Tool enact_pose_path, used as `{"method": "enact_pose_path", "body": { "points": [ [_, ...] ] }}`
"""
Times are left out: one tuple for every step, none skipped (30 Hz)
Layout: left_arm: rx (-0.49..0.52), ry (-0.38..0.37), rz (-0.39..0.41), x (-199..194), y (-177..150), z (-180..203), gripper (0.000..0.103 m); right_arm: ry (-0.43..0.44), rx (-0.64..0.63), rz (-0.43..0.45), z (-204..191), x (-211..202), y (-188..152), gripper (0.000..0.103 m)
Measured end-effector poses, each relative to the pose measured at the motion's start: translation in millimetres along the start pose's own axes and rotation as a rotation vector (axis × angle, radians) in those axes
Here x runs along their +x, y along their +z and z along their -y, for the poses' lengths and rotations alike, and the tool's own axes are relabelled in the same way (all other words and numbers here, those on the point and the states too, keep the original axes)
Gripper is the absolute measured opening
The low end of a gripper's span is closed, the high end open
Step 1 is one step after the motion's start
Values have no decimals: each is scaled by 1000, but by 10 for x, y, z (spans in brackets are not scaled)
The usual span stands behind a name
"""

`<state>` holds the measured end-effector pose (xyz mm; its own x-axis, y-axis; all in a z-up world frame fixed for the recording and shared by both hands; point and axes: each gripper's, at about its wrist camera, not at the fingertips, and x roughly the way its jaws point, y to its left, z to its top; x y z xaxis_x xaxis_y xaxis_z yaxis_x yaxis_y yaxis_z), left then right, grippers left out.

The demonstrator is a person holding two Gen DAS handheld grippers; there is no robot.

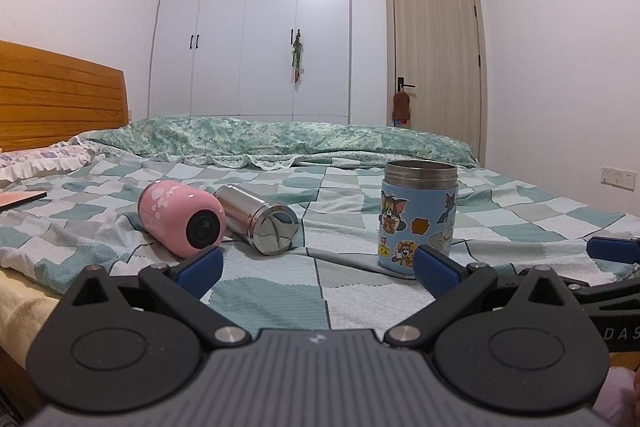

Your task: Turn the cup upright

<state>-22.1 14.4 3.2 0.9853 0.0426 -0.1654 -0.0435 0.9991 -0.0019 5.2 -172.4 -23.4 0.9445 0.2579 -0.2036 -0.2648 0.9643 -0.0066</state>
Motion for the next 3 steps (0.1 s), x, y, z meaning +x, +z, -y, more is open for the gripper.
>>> {"method": "enact_pose_path", "body": {
  "points": [
    [0,1,0,2,4,3,103,1,0,0,-2,-2,0,103],
    [-1,0,-1,8,7,4,103,0,-1,0,-1,-1,0,103],
    [-1,-2,-1,6,6,3,103,0,-1,0,-1,-1,0,103]
  ]
}}
